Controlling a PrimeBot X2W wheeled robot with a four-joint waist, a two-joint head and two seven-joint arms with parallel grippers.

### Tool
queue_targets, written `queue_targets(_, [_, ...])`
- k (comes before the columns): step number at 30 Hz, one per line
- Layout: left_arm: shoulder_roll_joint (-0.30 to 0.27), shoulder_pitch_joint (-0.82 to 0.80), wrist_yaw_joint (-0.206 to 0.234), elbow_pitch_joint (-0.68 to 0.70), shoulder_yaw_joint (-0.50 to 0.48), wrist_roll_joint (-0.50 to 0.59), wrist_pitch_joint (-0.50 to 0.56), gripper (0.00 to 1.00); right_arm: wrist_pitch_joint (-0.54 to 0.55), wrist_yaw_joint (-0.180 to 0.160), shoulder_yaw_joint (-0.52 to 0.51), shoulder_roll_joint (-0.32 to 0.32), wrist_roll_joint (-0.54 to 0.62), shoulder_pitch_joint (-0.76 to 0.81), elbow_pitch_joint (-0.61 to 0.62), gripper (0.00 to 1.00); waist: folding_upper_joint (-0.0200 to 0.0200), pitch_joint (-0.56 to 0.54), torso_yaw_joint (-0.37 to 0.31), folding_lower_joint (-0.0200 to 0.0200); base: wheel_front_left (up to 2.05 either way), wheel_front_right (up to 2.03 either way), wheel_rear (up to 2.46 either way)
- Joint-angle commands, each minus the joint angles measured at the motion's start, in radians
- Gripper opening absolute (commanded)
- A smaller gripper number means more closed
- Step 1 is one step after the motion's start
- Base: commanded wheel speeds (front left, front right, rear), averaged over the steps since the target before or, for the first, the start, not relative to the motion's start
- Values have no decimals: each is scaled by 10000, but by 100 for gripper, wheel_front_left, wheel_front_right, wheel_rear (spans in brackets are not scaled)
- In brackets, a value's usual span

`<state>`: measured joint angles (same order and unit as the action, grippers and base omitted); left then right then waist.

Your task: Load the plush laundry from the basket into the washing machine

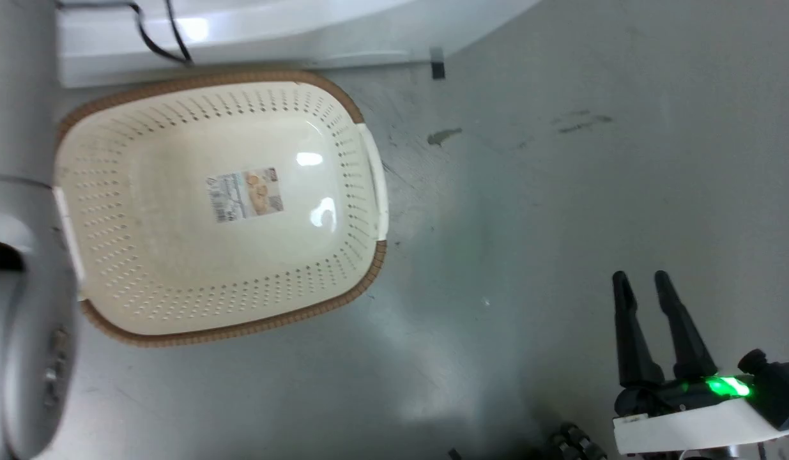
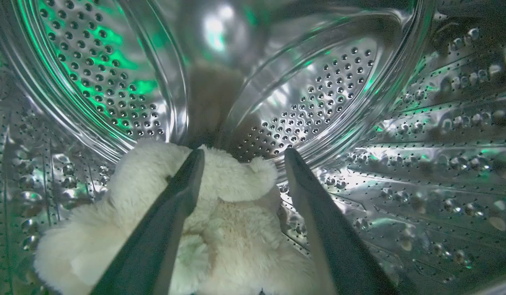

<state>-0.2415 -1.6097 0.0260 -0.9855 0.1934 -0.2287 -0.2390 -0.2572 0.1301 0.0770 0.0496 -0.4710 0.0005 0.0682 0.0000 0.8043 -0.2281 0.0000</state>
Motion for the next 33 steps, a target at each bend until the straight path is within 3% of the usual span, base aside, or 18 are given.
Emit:
queue_targets(1, [117, 326, -64, -71, 23, -48, -97, 100, -45, 6, -80, 6, 85, -142, 23, 100, 0, -305, 256, 0, 0, 0, 0])
queue_targets(9, [467, 1663, -296, 82, 62, -245, -218, 100, -45, 6, -297, 6, 406, -178, -70, 100, 0, -1323, 819, 0, 0, 0, 0])
queue_targets(21, [1084, 4756, -417, 1727, -252, -514, -226, 100, 70, 6, -551, 6, 1131, 47, -351, 100, 0, -3226, 1629, 0, 0, 0, 0])
queue_targets(33, [1639, 8061, -579, 2611, -444, -855, -227, 100, 828, 6, -595, 6, 2394, 819, -65, 100, 0, -5876, 2432, 0, 0, 0, 0])
